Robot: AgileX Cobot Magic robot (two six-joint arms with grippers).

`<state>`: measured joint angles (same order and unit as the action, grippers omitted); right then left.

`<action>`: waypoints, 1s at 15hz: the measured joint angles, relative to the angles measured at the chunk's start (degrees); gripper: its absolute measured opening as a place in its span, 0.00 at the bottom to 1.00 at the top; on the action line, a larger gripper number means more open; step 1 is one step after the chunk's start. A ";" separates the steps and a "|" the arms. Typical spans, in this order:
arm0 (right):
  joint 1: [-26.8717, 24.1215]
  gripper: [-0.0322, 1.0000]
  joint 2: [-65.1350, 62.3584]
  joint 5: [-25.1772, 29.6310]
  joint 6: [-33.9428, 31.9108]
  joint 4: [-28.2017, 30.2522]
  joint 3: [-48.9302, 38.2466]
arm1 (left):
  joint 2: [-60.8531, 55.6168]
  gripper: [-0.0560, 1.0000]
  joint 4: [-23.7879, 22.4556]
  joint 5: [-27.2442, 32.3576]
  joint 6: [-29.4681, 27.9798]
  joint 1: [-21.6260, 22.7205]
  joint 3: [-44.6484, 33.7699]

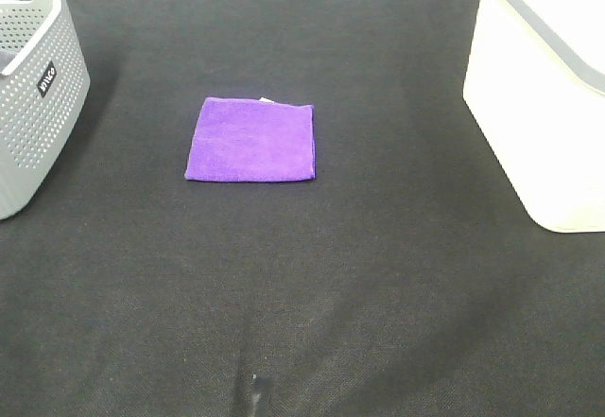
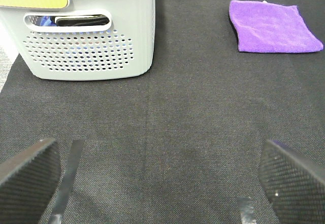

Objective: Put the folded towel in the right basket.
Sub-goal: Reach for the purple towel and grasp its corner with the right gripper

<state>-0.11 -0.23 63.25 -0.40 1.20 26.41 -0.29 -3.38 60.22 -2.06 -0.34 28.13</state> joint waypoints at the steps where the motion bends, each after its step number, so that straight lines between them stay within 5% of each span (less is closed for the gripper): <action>1: 0.00 0.98 0.00 0.00 0.00 0.00 0.00 | 0.00 0.99 0.00 0.00 0.00 0.00 0.00; 15: 0.00 0.98 0.00 0.00 0.00 0.00 0.00 | 0.00 0.99 0.00 0.00 0.00 0.00 0.00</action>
<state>-0.11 -0.23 63.25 -0.40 1.20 26.41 -0.29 -3.38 60.22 -2.06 -0.34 28.13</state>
